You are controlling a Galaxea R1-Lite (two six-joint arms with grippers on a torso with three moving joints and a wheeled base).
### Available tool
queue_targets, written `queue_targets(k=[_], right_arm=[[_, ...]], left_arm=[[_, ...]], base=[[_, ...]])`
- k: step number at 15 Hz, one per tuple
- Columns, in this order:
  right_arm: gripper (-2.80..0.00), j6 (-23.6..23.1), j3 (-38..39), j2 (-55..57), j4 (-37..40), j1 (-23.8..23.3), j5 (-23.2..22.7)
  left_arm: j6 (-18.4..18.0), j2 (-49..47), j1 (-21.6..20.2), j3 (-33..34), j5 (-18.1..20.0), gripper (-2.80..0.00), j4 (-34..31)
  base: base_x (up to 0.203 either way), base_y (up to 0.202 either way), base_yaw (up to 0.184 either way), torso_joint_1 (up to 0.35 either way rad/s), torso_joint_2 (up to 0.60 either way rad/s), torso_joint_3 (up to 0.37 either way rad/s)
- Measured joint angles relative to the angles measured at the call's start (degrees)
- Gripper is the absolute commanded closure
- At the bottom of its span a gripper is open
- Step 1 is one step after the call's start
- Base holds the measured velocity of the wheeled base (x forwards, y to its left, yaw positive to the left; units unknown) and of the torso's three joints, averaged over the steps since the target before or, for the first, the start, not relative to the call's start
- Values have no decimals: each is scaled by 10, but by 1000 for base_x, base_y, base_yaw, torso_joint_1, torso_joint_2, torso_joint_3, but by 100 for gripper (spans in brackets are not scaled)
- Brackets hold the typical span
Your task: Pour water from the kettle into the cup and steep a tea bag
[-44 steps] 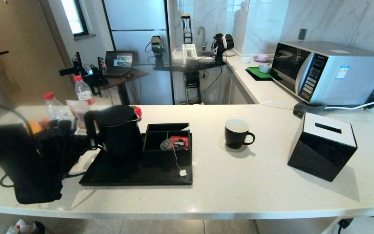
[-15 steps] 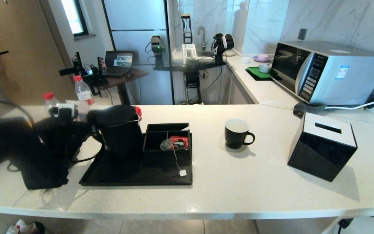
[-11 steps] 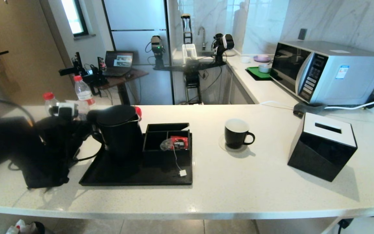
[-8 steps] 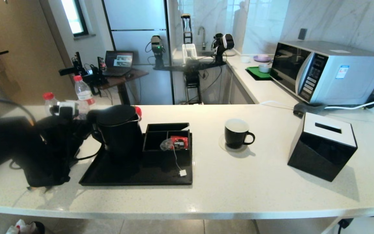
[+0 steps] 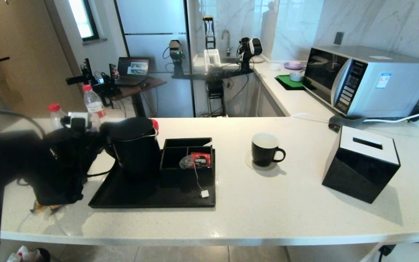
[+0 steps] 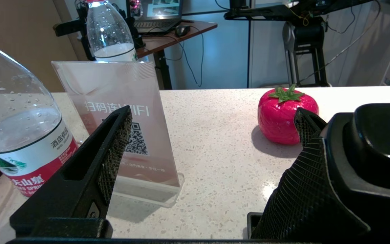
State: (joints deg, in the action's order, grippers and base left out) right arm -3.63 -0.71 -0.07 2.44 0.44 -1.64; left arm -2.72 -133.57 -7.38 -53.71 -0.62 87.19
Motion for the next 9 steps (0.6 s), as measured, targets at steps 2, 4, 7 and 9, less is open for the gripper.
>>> queue_targets(k=[2,4,7,9], right_arm=[[0,0,0,0,0,0,0],[0,0,0,0,0,0,0],[0,0,0,0,0,0,0],[0,0,0,0,0,0,0]], left_arm=[[0,-3,1,-3,0,-280,0],[0,-4,2,-4,1,-280,1],[1,-5,2,-3,2,0,0],[3,-5,2,0,1,0,0]], base=[[0,0,0,0,0,0],[0,0,0,0,0,0],[0,0,0,0,0,0],[0,0,0,0,0,0]])
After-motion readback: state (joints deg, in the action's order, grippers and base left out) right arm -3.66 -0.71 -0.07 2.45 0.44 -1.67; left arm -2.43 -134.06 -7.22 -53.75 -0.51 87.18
